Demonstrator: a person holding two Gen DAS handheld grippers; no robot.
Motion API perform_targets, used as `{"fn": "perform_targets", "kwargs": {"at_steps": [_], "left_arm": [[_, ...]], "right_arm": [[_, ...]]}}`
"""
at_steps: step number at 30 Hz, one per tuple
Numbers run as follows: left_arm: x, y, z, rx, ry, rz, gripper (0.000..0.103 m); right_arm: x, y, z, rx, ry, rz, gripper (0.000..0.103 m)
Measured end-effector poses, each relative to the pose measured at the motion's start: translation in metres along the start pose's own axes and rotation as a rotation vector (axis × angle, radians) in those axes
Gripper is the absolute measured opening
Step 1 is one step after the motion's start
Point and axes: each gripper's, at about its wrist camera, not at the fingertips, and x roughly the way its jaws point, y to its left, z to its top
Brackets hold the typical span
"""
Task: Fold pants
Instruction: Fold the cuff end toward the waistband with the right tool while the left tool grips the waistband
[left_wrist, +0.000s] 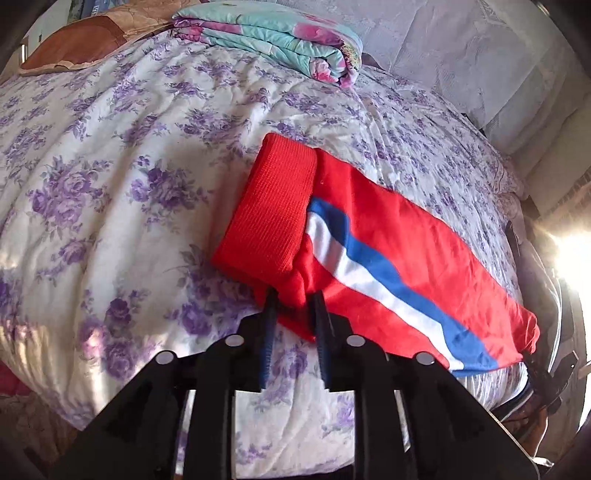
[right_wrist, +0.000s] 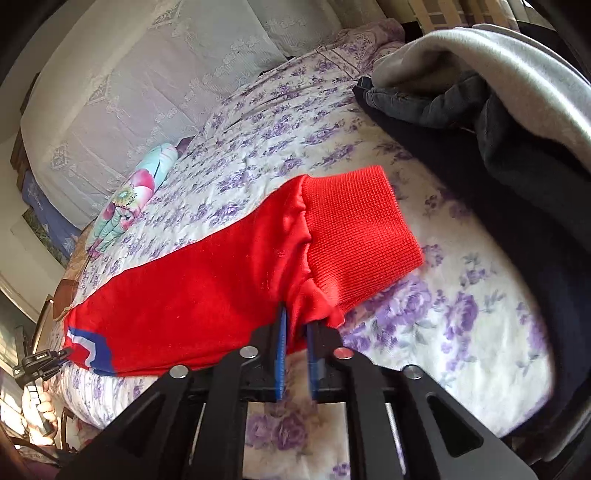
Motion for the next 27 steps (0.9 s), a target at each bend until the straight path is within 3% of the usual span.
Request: {"fn": "perform_targets", "kwargs": {"at_steps": [1,5,6,7,8,10,11,14,16,19,22,26,27], "left_arm": [[-0.007,0.000,-0.003,0.008,-0.004,0.028,0.043],[-0.049,-0.008,-0.010,0.051,-0.065,0.050,0.044],[-0.055,-0.015,-0.009,0.071,-0.086,0.047,0.045],[-0.059,-0.025,-0.007,0.097,-0.102,0.035,0.048],[-0.059,-0.037,-0.005,0.129,-0.115,0.008,0.050],[-0.046,-0.062,-0.002,0.205,-0.130,-0.014,0.057],[-0.032,-0.073,0.001,0.237,-0.131,-0.001,0.057],[0.016,-0.076,0.008,0.237,-0.078,0.026,0.057],[0.042,-0.057,0.010,0.173,-0.020,0.028,0.050],[0.035,-0.049,0.007,0.176,-0.037,0.020,0.041],[0.031,-0.046,0.005,0.163,-0.029,0.028,0.038],[0.026,-0.044,0.006,0.162,-0.031,0.074,0.029],[0.025,-0.040,0.006,0.157,-0.030,0.091,0.019]], "right_arm": [[-0.008,0.004,0.000,-0.012,0.010,-0.022,0.016],[-0.031,0.035,0.000,-0.145,0.021,-0.127,0.019],[-0.033,0.044,0.002,-0.192,0.031,-0.160,0.023],[-0.031,0.049,0.005,-0.222,0.046,-0.168,0.038],[-0.028,0.050,0.009,-0.237,0.055,-0.162,0.044],[-0.012,0.044,0.019,-0.246,0.055,-0.179,0.040],[-0.004,0.039,0.022,-0.251,0.049,-0.180,0.032],[0.011,0.027,0.025,-0.227,0.044,-0.161,0.024],[0.012,0.020,0.022,-0.197,0.067,-0.137,0.024],[0.013,0.002,0.017,-0.096,0.102,-0.076,0.022],[0.009,-0.007,0.017,-0.020,0.104,-0.003,0.027],[-0.004,0.007,0.022,-0.068,0.084,-0.006,0.032],[-0.008,0.007,0.023,-0.069,0.092,-0.020,0.037]]}}
